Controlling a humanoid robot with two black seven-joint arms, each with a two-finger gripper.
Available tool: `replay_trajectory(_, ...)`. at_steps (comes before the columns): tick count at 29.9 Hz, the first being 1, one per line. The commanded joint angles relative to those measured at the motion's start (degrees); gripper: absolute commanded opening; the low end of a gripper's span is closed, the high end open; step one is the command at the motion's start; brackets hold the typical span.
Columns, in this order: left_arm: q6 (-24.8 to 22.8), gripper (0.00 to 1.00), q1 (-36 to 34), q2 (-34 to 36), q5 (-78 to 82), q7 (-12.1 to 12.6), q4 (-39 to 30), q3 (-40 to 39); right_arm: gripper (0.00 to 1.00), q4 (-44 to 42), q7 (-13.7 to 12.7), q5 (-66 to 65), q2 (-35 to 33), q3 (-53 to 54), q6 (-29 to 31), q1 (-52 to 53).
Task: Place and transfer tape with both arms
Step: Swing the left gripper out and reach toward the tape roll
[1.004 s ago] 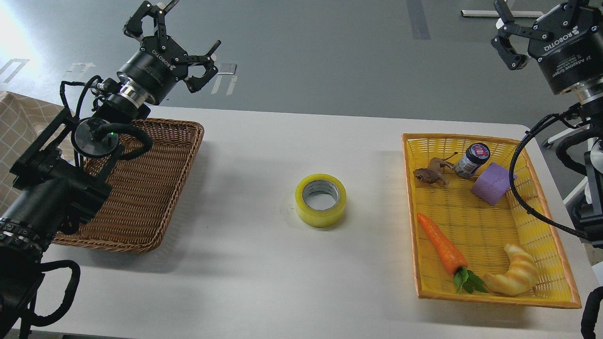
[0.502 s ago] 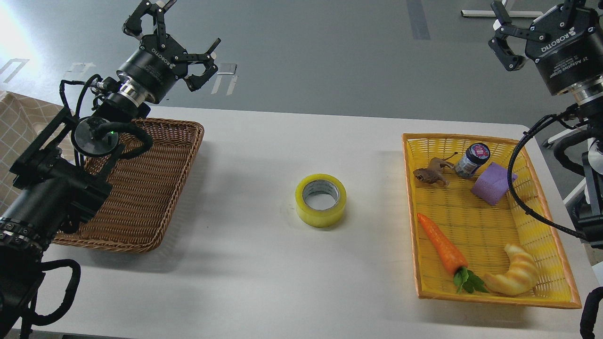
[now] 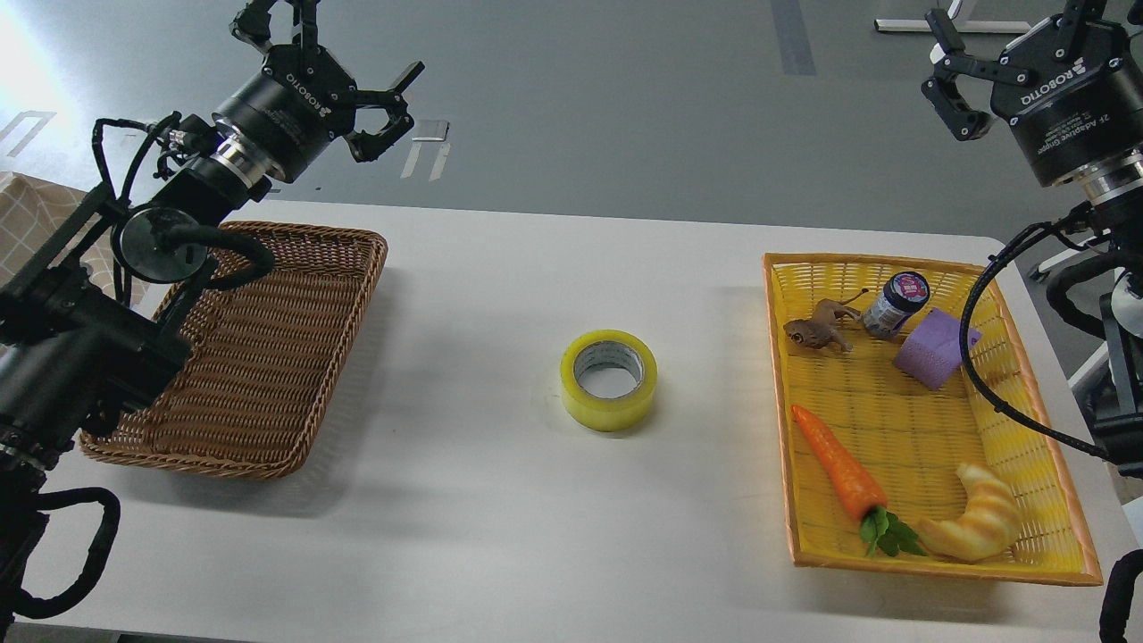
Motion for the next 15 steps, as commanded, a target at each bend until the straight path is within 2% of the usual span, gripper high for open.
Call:
replay_trajectory(1,0.0,0.98,0.1,1.7,12.8,-0.2,-4.9,0.0,1.0,0.2,0.0,0.1,-0.1,0.0,0.0,0.1)
replay_trajectory(7,0.0,0.98,-0.1,3.8,31.2,-0.1,-12.4,-0.3,1.0,0.3,0.0,0.1,0.0,0.0,0.0,0.0)
replay_trajectory(10,0.0,0.98,-0.2,4.3,38.2,0.9,-15.4,0.1,1.0,0.4,0.0,0.2,0.0,0.0,0.0,-0.1)
replay_trajectory(13,0.0,0.98,-0.3,4.3,43.1,6.0,-17.5,0.1,1.0,0.4,0.0,0.2,0.0,0.0,0.0,-0.2)
replay_trajectory(15,0.0,0.98,-0.4,4.1,44.2,10.5,-18.1,0.1,1.0,0.5,0.0,0.2,0.0,0.0,0.0,-0.3)
